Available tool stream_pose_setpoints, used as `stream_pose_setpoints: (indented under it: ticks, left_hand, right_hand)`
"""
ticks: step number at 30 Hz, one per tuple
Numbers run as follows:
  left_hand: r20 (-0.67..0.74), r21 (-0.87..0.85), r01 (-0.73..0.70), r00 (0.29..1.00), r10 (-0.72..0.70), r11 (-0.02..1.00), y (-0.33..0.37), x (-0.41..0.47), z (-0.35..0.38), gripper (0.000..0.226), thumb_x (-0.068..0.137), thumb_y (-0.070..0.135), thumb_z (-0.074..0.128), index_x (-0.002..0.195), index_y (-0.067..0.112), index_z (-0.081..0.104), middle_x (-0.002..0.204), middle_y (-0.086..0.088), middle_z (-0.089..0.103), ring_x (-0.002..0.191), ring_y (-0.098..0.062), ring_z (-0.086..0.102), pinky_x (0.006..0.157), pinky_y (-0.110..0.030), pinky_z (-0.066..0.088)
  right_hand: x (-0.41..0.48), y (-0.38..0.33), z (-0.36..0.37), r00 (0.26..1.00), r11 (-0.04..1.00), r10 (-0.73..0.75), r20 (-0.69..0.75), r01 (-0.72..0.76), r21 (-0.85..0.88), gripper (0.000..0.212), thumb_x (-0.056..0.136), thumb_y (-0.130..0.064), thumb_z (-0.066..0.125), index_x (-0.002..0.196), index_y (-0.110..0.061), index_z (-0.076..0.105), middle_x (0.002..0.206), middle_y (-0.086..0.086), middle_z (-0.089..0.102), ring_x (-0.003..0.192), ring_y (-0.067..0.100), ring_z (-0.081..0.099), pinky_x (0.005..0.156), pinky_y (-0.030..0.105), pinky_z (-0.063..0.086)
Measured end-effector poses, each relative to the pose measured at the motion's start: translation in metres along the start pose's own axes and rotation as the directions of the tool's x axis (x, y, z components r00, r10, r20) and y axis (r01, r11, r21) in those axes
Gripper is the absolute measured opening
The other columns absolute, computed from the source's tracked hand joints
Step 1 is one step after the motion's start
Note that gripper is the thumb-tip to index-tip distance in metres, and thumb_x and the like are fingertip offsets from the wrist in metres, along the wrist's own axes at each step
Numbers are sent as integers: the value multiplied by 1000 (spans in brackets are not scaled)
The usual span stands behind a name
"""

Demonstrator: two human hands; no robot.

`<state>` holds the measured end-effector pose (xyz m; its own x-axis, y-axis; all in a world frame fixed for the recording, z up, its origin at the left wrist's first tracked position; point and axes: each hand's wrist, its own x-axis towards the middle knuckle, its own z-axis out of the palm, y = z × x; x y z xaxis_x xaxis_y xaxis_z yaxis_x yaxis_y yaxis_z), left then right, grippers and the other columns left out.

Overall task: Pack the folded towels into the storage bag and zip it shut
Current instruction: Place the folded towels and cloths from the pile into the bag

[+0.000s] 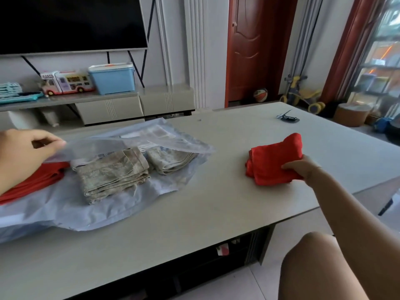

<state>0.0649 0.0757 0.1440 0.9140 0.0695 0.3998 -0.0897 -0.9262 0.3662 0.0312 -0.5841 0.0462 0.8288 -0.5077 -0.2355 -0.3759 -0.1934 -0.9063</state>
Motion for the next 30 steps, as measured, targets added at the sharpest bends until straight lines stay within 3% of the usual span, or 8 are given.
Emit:
stream_pose_setpoints:
  ticks: [3, 6, 11, 16, 19, 22, 26, 30]
  left_hand:
    - [-67, 27, -27, 997, 28, 999, 34, -22, -16, 18, 80, 53, 61, 87, 38, 66, 79, 5, 71, 78, -20, 67, 76, -29, 55]
    - [-175, 8, -66, 982, 66, 998, 64, -43, -27, 7, 80, 38, 69, 81, 31, 71, 77, -3, 72, 74, -23, 65, 71, -36, 53]
    - [-191, 34, -73, 979, 78, 997, 84, -50, -32, 14, 82, 27, 68, 85, 16, 76, 87, -10, 75, 83, -27, 65, 71, -28, 43]
    - [-191, 25, -62, 979, 65, 998, 91, -58, -32, 15, 83, 25, 66, 87, 14, 76, 91, -7, 75, 78, -17, 59, 69, -24, 35]
    - [-182, 20, -72, 980, 74, 997, 91, -59, -32, 14, 83, 26, 66, 86, 16, 76, 90, -5, 75, 80, -16, 60, 70, -24, 38]
    - [-169, 22, -86, 982, 88, 996, 89, -59, -34, 13, 83, 25, 65, 85, 17, 76, 90, -3, 75, 82, -16, 62, 70, -23, 38]
    - [-177, 5, -102, 979, 101, 995, 87, -57, -34, 13, 82, 25, 66, 84, 18, 76, 89, -2, 75, 79, -13, 60, 70, -24, 41]
    - [-177, -22, -115, 978, 110, 993, 84, -56, -31, 13, 81, 25, 66, 83, 18, 76, 87, -1, 75, 76, -11, 58, 73, -27, 46]
  right_hand:
    - [-36, -9, 20, 972, 984, -175, 155, 169, 47, 57, 76, 7, 69, 129, 0, 47, 117, 22, 60, 101, 34, 59, 91, 45, 51]
    - [-77, -25, 40, 867, 950, -305, 394, 249, 188, 59, 76, 4, 69, 130, -7, 48, 114, 15, 64, 96, 29, 64, 76, 36, 60]
    - [-127, -52, 100, 530, 919, -377, 760, 110, 379, 42, 75, -3, 67, 115, -15, 65, 102, 14, 73, 85, 28, 72, 67, 34, 61]
    - [-151, -79, 198, 204, 944, -316, 927, -34, 329, 34, 79, 3, 55, 109, -7, 66, 92, 12, 75, 77, 23, 73, 68, 31, 60]
    - [-153, -98, 252, 73, 961, -262, 962, -75, 267, 25, 80, -1, 56, 97, -8, 73, 89, 9, 76, 79, 21, 74, 70, 30, 60]
    - [-143, -114, 297, 151, 976, -182, 972, -96, 197, 21, 88, -11, 56, 105, -9, 67, 95, 9, 74, 85, 21, 72, 79, 33, 59]
    - [-127, -112, 329, 509, 940, -18, 861, -284, 188, 25, 93, -35, 52, 83, -12, 54, 74, 5, 48, 65, 16, 46, 65, 25, 42]
    - [-132, -85, 328, 608, 903, -29, 794, -324, 281, 30, 91, -38, 54, 113, -18, 56, 86, 2, 63, 78, 14, 61, 67, 28, 50]
